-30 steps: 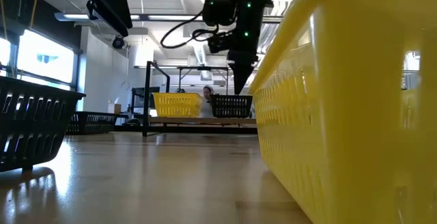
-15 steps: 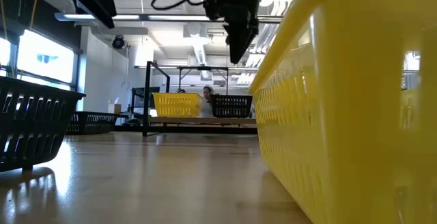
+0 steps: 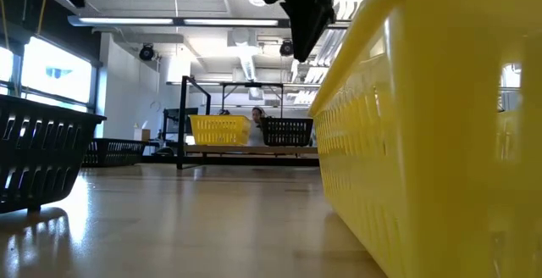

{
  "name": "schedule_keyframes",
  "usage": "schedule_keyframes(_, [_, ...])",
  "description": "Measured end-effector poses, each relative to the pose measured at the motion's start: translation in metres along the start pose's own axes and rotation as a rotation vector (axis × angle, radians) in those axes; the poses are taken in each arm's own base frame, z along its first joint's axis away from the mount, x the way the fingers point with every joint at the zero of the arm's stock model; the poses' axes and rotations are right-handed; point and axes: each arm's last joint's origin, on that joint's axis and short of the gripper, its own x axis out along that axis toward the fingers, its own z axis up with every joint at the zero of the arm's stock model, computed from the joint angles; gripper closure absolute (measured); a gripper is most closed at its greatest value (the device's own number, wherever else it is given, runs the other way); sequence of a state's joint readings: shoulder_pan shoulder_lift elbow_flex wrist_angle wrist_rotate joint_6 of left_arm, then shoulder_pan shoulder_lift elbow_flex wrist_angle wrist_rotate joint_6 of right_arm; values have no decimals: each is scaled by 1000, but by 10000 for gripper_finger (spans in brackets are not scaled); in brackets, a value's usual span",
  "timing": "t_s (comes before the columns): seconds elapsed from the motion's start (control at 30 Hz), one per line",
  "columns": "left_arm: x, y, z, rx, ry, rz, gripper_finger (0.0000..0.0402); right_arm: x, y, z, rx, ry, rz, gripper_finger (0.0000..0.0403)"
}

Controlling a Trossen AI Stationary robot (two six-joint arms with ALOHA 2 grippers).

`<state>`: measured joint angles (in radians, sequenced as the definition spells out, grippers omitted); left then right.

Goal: Stack baskets on shelf by color
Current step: Stack the bottom transparent bin on top of the transparent bin on the shelf

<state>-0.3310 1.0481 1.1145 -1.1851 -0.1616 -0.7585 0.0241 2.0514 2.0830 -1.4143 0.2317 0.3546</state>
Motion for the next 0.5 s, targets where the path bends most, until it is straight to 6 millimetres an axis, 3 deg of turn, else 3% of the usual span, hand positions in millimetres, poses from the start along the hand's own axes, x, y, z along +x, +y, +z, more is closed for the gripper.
schedule_keyframes(0.27, [-7,-23,-26,17,43,-79,216,-8,30,-14,8,5,14,322])
schedule_keyframes(0.5, [-13,-37,-45,-98,70,-117,216,-14,52,-26,-62,11,23,322])
